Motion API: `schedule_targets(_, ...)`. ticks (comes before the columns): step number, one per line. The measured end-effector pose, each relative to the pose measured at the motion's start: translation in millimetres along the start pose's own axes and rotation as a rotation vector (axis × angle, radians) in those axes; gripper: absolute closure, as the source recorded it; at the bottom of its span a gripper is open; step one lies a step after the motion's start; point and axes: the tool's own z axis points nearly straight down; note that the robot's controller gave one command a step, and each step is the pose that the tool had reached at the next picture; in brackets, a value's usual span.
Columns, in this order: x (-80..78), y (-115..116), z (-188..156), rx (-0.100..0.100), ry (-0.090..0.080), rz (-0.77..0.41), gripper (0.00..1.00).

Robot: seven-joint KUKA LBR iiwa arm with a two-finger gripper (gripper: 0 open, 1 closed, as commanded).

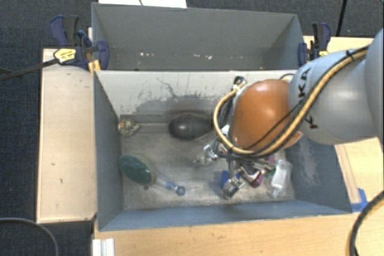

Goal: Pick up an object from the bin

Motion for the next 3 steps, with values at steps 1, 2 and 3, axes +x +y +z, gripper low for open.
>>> schedule_targets(1,24.2,-74.9,-0.8,0.002,0.002,-0.025,0.0)
schedule_targets(2,20.8,-70.8,-2.5,0.0,-0.001,-0.026,1.0)
schedule_targets(3,45.8,-64.6,-150.0,0.002,-0.001,-0.203,1.0)
